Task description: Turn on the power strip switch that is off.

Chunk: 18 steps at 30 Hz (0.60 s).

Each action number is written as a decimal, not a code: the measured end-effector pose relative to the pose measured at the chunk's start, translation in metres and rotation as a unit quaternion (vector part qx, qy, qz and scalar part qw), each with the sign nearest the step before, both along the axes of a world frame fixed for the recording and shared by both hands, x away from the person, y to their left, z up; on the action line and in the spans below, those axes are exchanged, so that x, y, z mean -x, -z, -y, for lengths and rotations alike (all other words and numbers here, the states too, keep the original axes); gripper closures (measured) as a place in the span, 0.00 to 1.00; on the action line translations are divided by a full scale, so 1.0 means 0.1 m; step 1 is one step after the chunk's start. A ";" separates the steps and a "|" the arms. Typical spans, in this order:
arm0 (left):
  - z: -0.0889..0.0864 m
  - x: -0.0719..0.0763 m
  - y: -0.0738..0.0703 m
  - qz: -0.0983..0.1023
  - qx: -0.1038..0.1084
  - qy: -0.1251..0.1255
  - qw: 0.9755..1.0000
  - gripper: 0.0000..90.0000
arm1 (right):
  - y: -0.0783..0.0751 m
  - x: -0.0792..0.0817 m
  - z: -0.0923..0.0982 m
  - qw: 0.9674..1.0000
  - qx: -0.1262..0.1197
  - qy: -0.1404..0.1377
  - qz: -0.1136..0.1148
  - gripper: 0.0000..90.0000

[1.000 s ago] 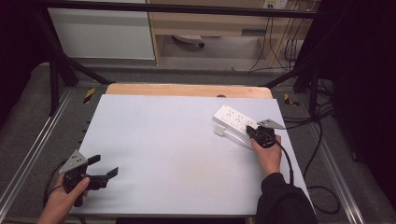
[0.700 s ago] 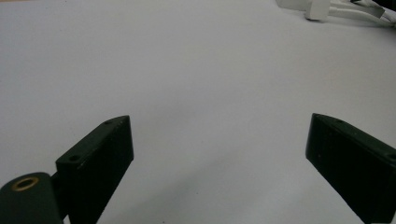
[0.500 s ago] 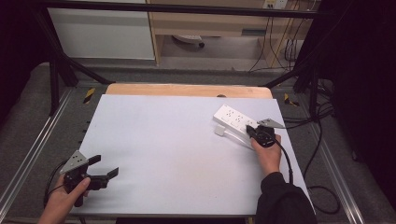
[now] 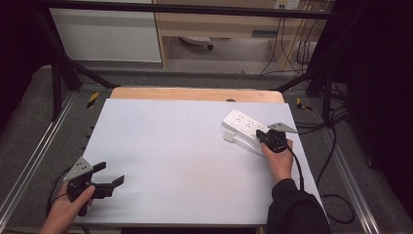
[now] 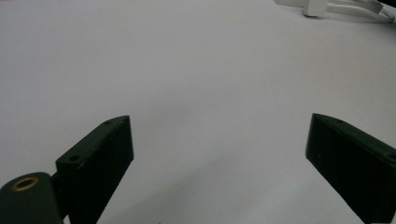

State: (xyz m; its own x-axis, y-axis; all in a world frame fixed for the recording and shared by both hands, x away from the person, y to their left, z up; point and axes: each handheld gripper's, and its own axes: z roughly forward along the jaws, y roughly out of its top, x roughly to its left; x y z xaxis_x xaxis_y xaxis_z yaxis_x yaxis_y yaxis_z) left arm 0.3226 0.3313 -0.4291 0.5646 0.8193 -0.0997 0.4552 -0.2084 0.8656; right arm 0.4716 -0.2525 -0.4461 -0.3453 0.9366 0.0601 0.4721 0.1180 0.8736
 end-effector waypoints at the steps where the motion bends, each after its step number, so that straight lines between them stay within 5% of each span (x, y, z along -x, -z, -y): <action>1: 0.00 0.00 0.00 0.000 0.000 0.000 1.000 0.09 | -0.01 0.00 0.00 1.000 -0.002 0.000 0.001 1.00; 18: -0.01 0.00 0.00 -0.002 0.000 -0.002 1.000 0.09 | -0.28 0.03 -0.18 0.999 -0.029 -0.029 0.018 0.90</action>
State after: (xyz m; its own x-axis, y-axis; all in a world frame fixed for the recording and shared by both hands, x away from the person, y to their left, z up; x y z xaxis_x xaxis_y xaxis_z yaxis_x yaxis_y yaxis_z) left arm 0.3230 0.3326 -0.4296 0.5602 0.8222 -0.1013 0.4597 -0.2068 0.8636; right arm 0.4689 -0.2349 -0.4177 -0.4013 0.9105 0.1000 0.4349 0.0933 0.8956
